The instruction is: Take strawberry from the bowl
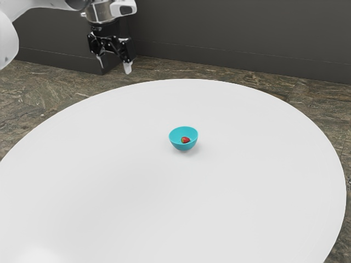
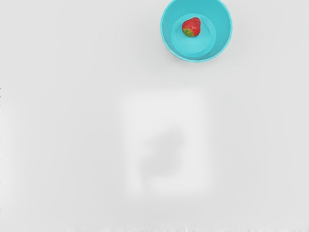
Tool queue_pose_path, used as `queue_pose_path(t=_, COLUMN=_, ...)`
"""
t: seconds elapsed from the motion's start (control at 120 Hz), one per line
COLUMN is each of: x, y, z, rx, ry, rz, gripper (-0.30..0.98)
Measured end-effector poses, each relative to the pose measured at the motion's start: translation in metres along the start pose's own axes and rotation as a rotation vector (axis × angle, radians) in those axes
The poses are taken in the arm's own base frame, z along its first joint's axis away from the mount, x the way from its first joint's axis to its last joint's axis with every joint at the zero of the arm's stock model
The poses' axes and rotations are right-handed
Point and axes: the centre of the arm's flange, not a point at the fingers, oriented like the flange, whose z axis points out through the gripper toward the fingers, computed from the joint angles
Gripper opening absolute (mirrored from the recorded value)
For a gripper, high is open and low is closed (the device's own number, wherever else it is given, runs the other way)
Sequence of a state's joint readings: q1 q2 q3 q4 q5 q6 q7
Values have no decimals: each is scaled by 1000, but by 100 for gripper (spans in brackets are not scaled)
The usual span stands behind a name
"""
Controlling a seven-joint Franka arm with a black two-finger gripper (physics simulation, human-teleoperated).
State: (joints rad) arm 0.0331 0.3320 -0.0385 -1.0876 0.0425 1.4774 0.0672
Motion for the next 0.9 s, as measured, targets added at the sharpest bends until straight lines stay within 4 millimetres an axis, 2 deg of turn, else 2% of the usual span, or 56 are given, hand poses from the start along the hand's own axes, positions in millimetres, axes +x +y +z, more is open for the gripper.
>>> queue_pose_path(t=0.217, x=1, y=1, z=1, rx=4, ry=-1, rz=33, gripper=69)
queue_pose_path(t=0.267, x=8, y=-1, z=9, rx=7, ry=10, rz=37, gripper=69)
queue_pose_path(t=0.333, x=28, y=-8, z=39, rx=13, ry=23, rz=35, gripper=69)
queue_pose_path(t=0.433, x=63, y=-22, z=120, rx=22, ry=6, rz=28, gripper=69)
queue_pose_path(t=0.475, x=73, y=-24, z=142, rx=24, ry=15, rz=31, gripper=69)
queue_pose_path(t=0.567, x=84, y=-25, z=164, rx=28, ry=53, rz=39, gripper=69)
queue_pose_path(t=0.683, x=99, y=-21, z=201, rx=29, ry=79, rz=63, gripper=69)
queue_pose_path(t=0.733, x=108, y=-13, z=215, rx=23, ry=119, rz=103, gripper=69)
queue_pose_path(t=0.833, x=123, y=11, z=232, rx=-10, ry=208, rz=198, gripper=69)
queue_pose_path(t=0.9, x=126, y=25, z=243, rx=-35, ry=248, rz=256, gripper=69)
